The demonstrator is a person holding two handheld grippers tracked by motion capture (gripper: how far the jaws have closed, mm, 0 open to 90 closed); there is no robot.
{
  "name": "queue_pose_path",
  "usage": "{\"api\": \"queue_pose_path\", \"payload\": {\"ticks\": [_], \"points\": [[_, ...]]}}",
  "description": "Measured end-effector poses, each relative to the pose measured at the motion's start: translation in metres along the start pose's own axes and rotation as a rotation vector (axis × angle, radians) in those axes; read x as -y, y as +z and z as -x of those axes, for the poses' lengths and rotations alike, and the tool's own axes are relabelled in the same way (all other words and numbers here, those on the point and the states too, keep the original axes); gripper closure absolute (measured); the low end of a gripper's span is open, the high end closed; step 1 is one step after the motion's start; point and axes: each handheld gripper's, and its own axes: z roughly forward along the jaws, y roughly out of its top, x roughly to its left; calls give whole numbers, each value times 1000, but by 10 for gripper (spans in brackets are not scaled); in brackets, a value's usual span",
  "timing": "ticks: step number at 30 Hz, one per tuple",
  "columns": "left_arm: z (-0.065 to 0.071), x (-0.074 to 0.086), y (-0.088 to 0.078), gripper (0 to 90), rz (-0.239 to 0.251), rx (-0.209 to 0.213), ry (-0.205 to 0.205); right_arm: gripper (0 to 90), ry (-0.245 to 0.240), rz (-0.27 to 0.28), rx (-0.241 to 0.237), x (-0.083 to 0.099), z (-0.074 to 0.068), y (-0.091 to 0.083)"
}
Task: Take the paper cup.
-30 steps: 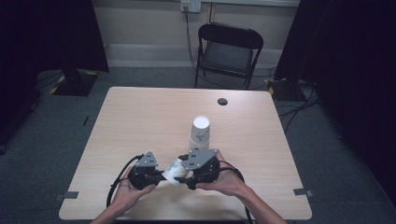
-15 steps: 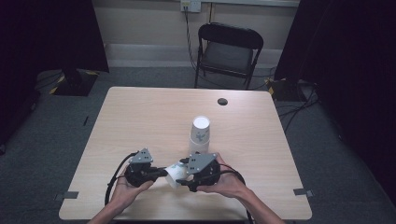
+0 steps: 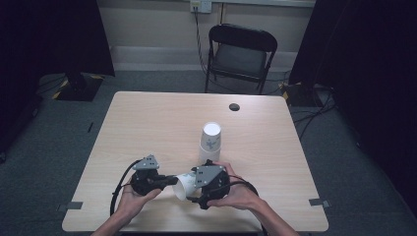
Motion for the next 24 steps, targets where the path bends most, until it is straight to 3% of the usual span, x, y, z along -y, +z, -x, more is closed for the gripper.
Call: {"api": "queue_pose_path", "payload": {"ticks": [4, 5, 8, 10, 14, 17, 20, 24], "points": [[-1, -1, 0, 892, 12, 23, -14, 142, -46, -24, 29, -2, -8, 7], [0, -2, 0, 892, 22, 38, -23, 166, -74, -43, 60, -3, -11, 11], [-1, -3, 0, 892, 27, 30, -20, 198, -74, -57, 85, -2, -13, 14], [-1, -3, -1, 890, 30, 29, -24, 215, -45, -44, 81, -2, -12, 14], [0, -3, -5, 855, 72, 10, -12, 250, 66, 11, 39, 1, -6, 15], [-1, -3, -7, 842, 89, 0, -12, 261, 105, 30, 29, 1, -4, 16], [-1, -3, -7, 867, 89, -1, -14, 261, 110, 33, 32, 0, -5, 16], [-2, -4, -9, 886, 100, 32, -51, 234, 87, 39, 51, 0, -8, 16]]}}
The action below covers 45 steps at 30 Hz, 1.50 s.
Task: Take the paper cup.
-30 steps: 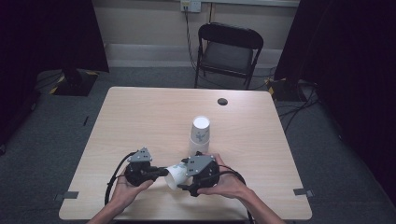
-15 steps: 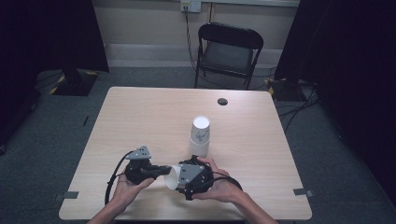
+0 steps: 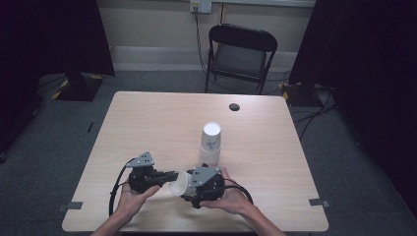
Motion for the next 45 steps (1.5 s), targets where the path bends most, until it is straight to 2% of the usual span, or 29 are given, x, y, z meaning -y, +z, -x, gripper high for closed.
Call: {"api": "queue_pose_path", "payload": {"ticks": [3, 6, 12, 13, 18, 21, 23, 24, 27, 30, 31, 37, 40, 45], "points": [[0, 0, 1, 889, -18, -1, 0, 233, -13, 2, 12, 1, -2, 2], [0, 0, 4, 890, -24, -5, 7, 231, -3, -5, 20, 4, -3, 4], [0, 0, 6, 891, -30, 10, -17, 220, 13, 8, 9, 4, 0, 3], [1, 0, 6, 891, -40, 9, -5, 220, 11, 7, 7, 4, -1, 3], [1, 1, 8, 889, -56, 6, -4, 232, -20, 2, 1, 0, -6, 7], [1, 1, 6, 858, -47, -18, 10, 285, 20, 27, -17, 1, -3, 5], [3, 1, 4, 815, -41, -46, 45, 290, 61, 37, -34, 2, 1, 3], [4, 0, 3, 809, -35, -41, 62, 293, 77, 40, -42, 3, 3, 3], [6, -1, 1, 773, -8, -65, 78, 296, 111, 39, -66, 4, 5, 2], [5, -1, 1, 854, -13, -60, 72, 295, 132, 48, -89, 4, 7, 2], [5, -1, 2, 866, -17, -45, 69, 293, 141, 53, -96, 4, 7, 2], [3, -2, 1, 885, -15, -21, 27, 257, 117, 63, -73, 3, 5, 3], [5, -1, 3, 888, -22, -34, 35, 233, 95, 63, -51, 0, 3, 2], [6, 0, 8, 887, -47, -22, 15, 232, 75, 59, -55, 1, 2, 2]]}}
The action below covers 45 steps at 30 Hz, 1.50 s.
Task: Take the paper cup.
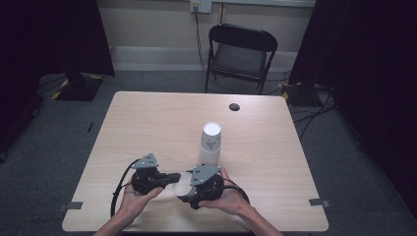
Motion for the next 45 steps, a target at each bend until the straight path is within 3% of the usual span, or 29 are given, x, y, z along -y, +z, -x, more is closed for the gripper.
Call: {"api": "queue_pose_path", "payload": {"ticks": [10, 15, 17, 20, 22, 29, 35, 37, 40, 45], "points": [[0, 0, -2, 882, 10, 4, 3, 274, -24, 7, 13, 0, -3, -2], [-1, -1, -7, 849, 66, 22, -5, 302, -9, 32, 14, -2, -2, -6], [-1, -1, -7, 827, 65, 21, 1, 302, -1, 35, 8, -2, -1, -7], [-1, 0, -10, 816, 60, 0, 25, 306, 14, 25, 8, 1, 1, -7], [-3, -1, -11, 790, 66, -4, 18, 307, 20, 26, 12, 1, 1, -9], [-4, 0, -14, 610, 86, -57, 29, 310, 75, 18, 41, 6, 6, -14], [-11, 0, -17, 527, 95, -80, 3, 311, 127, 34, 60, 12, 11, -24], [-13, 0, -19, 485, 83, -120, 25, 310, 135, 39, 76, 12, 12, -30], [-16, 0, -21, 448, 100, -136, 36, 310, 147, 46, 97, 13, 13, -36], [-23, 2, -24, 364, 78, -188, 27, 309, 194, 66, 139, 18, 20, -52]]}}
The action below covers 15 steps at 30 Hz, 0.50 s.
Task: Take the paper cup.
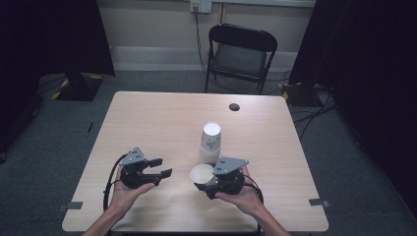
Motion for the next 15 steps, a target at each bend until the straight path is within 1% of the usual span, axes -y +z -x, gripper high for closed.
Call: {"api": "queue_pose_path", "payload": {"ticks": [1, 3, 5, 6, 8, 10, 11, 13, 14, 15], "points": [[-2, 1, -1, 352, -8, -12, 7, 310, 14, 12, 8, 1, 3, -3], [-6, 4, -2, 326, -18, -37, -1, 310, 36, 27, 34, 2, 8, -9], [-9, 5, -2, 302, -30, -69, 11, 311, 68, 49, 52, 4, 12, -13], [-10, 5, -2, 291, -37, -76, 8, 311, 73, 57, 67, 4, 14, -14], [-13, 7, -4, 278, -65, -97, 16, 311, 78, 65, 91, 4, 16, -18], [-16, 11, -8, 283, -70, -96, 11, 309, 82, 67, 108, 6, 18, -23], [-17, 12, -9, 290, -86, -97, 13, 308, 87, 68, 117, 7, 20, -26], [-19, 17, -11, 289, -104, -110, 12, 306, 86, 63, 138, 11, 24, -32], [-20, 18, -13, 288, -124, -115, 8, 306, 88, 58, 153, 12, 26, -34], [-22, 19, -14, 285, -130, -125, 11, 306, 90, 57, 164, 14, 28, -36]]}}
